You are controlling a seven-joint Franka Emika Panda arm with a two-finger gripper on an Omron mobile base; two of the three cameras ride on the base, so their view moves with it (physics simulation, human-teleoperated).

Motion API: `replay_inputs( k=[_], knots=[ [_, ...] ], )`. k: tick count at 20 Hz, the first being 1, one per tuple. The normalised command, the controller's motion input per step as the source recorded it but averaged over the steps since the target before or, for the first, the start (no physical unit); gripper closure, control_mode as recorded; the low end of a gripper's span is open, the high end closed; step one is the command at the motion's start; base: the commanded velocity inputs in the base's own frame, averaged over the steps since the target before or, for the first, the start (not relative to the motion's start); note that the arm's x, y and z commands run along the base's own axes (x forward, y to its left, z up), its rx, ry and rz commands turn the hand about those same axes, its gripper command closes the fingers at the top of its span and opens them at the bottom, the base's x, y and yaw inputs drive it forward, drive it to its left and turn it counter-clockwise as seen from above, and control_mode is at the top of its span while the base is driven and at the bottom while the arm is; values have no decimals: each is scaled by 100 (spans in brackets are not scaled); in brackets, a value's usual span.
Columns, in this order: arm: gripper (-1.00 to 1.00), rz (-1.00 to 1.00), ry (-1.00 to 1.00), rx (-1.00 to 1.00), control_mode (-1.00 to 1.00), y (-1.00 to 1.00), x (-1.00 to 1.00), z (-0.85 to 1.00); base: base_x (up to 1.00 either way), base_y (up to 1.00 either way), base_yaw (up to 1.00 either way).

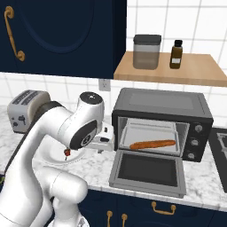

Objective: Pick up the kebab skewer and baguette bread, and place them inside the toaster oven. Close the toaster oven door and start by setting the timer.

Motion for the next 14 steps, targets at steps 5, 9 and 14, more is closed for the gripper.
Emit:
replay_inputs(
  k=[5, 9, 14],
  knots=[
    [-100, 0, 5, -4, -100, 100, 29, -1, 0, 0, 0],
    [-100, 0, 5, 0, -100, 96, 32, 0, 0, 0, 0],
    [-100, -1, 2, -2, -100, 61, 30, -18, 0, 0, 0]
  ],
)
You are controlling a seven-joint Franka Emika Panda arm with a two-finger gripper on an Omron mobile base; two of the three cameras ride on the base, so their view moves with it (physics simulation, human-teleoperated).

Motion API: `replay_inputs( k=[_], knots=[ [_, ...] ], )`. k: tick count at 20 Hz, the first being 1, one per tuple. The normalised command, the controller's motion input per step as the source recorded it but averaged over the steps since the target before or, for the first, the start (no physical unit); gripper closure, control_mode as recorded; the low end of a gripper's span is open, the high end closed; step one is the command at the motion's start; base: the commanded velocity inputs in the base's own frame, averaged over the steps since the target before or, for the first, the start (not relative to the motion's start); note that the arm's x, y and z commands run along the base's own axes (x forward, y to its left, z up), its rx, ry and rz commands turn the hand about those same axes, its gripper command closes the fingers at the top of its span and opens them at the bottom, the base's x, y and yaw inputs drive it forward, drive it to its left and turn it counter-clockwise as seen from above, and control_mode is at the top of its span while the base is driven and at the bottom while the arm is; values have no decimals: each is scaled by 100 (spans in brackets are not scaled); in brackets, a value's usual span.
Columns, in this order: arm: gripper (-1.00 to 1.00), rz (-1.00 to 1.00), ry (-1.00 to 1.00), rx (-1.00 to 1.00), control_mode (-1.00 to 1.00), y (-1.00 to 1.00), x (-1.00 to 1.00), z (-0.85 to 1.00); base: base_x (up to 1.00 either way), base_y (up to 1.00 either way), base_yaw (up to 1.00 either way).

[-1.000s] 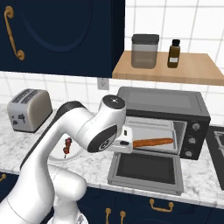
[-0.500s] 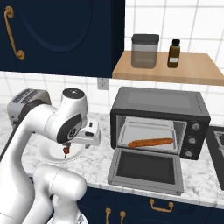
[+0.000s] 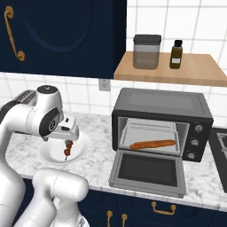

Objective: Pick up the kebab skewer and baguette bread, and place them inside the toaster oven. Close the toaster oven door and start by setting the timer.

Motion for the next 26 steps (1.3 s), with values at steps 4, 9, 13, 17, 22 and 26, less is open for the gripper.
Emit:
replay_inputs(
  k=[4, 9, 13, 17, 22, 26],
  knots=[
    [-100, -3, -1, -10, -100, 28, 57, -44, 0, 0, 0],
    [-100, 0, 0, -7, -100, 39, 67, -51, 0, 0, 0],
    [-100, 0, 0, 0, -100, 3, 54, -42, 0, 0, 0],
    [-100, 0, 0, 0, -100, 0, 41, -42, 0, 0, 0],
    [-100, 0, 0, 0, -100, 0, 25, -59, 0, 0, 0],
    [-100, 0, 0, 0, -100, 0, 12, -47, 0, 0, 0]
  ],
)
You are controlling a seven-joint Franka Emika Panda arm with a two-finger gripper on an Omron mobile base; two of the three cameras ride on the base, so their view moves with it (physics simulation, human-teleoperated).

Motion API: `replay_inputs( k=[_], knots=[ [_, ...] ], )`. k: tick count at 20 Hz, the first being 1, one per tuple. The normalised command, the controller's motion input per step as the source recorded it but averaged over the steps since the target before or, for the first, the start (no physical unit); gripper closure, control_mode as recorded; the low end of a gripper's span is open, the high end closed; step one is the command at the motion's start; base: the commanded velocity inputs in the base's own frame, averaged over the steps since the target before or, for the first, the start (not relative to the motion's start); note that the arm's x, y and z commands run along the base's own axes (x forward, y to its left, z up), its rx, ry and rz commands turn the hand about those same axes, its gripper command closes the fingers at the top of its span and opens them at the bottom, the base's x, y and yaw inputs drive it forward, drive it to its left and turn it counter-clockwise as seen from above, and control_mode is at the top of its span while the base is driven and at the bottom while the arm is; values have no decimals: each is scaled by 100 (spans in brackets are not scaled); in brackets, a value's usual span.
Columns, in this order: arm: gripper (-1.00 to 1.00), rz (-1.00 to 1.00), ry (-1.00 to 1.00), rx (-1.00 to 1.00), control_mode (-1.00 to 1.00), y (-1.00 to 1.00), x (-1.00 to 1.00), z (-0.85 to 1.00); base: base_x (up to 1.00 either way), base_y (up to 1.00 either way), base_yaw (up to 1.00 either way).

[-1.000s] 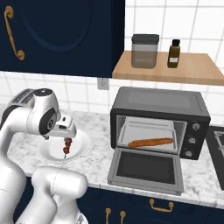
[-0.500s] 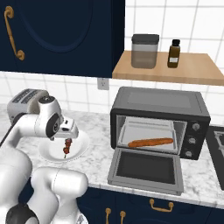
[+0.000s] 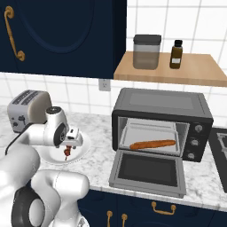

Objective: Pick up the kebab skewer and baguette bread, and place them inside the toaster oven. Close the toaster oven door and start by setting the timer.

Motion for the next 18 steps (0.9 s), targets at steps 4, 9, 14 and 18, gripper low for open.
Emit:
replay_inputs(
  k=[4, 9, 14, 18],
  knots=[
    [-100, 0, 0, 0, -100, 0, 17, -56, 0, 0, 0],
    [-100, 0, 0, 0, -100, 3, 14, -37, 0, 0, 0],
    [-100, 0, 4, 0, -100, 0, 0, -17, 0, 0, 0],
    [-100, 0, 3, 0, -100, 1, 0, -16, 0, 0, 0]
  ],
)
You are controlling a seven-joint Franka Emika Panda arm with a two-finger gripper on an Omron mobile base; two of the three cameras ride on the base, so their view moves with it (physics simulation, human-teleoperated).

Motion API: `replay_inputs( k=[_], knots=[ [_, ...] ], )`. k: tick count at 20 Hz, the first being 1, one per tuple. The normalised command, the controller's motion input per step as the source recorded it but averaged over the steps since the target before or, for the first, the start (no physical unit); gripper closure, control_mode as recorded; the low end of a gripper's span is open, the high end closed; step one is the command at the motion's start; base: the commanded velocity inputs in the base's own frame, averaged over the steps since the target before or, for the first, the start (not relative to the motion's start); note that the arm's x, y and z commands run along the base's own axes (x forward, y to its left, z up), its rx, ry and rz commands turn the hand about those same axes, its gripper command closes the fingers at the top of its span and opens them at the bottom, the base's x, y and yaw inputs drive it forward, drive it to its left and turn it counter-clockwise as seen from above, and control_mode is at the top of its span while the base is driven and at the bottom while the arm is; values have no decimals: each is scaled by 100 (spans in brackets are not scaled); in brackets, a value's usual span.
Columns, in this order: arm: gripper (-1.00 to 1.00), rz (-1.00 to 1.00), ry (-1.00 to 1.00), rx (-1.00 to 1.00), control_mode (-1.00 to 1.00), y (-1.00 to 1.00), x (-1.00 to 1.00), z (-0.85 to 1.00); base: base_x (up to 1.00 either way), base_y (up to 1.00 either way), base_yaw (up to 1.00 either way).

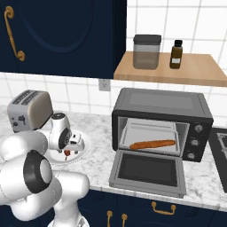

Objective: Pick up the kebab skewer and baguette bread, and place them inside the toaster oven. Close the toaster oven door and start by setting the timer.

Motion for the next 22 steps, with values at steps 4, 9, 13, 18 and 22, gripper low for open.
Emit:
replay_inputs(
  k=[4, 9, 13, 18, 22],
  knots=[
    [-100, 0, 0, 0, -100, 0, 0, -21, 0, 0, 0],
    [100, 0, 0, 0, -100, 0, 0, -5, 0, 0, 0],
    [100, 0, 0, 0, -100, 0, 0, 0, 0, 0, 0],
    [100, 0, 0, 0, -100, 0, 0, 30, 0, 0, 0],
    [100, 0, -1, 0, -100, 0, -2, 54, 0, 0, 0]
  ],
)
